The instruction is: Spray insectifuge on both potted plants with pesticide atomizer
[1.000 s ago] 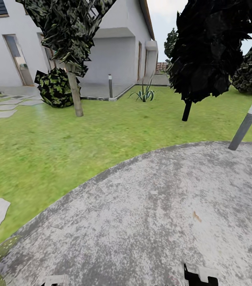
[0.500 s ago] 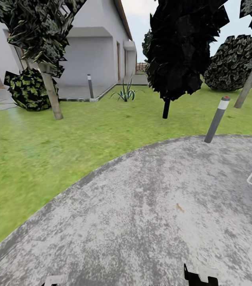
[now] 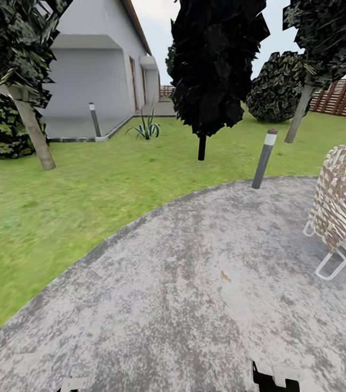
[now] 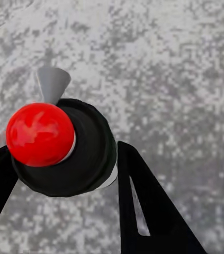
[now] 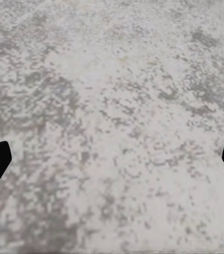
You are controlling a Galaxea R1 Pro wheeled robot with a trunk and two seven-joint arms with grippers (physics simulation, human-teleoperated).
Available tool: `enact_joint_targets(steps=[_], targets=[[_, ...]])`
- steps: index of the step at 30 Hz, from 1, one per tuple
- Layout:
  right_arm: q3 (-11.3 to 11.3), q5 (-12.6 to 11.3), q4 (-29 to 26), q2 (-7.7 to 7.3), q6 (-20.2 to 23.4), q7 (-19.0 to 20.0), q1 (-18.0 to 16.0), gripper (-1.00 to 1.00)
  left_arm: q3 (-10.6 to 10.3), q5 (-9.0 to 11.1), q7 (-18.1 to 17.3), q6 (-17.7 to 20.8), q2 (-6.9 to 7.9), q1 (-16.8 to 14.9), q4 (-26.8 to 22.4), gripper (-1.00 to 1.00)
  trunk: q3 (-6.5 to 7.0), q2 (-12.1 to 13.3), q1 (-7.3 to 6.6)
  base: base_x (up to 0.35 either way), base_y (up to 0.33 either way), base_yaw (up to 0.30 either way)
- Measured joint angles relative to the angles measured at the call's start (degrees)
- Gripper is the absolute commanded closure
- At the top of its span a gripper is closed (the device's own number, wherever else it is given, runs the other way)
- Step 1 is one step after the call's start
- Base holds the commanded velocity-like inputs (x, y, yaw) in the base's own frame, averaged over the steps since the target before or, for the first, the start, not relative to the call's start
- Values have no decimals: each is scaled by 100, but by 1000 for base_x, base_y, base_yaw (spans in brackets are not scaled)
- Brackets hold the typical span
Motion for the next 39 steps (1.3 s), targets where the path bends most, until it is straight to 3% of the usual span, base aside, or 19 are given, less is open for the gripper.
enact_joint_targets(steps=[11, 39], targets=[[0, 0, 1, 0, -1, -1, 0, -100, -5, -4, 2, -7, -7, 0, -3, 100, 0, 0, -1, 32, -22, -300], [0, 1, 2, 0, -2, -2, -1, -100, -7, -8, 6, -6, -8, 1, -12, 100, 0, 0, -2, 223, -191, -300]])
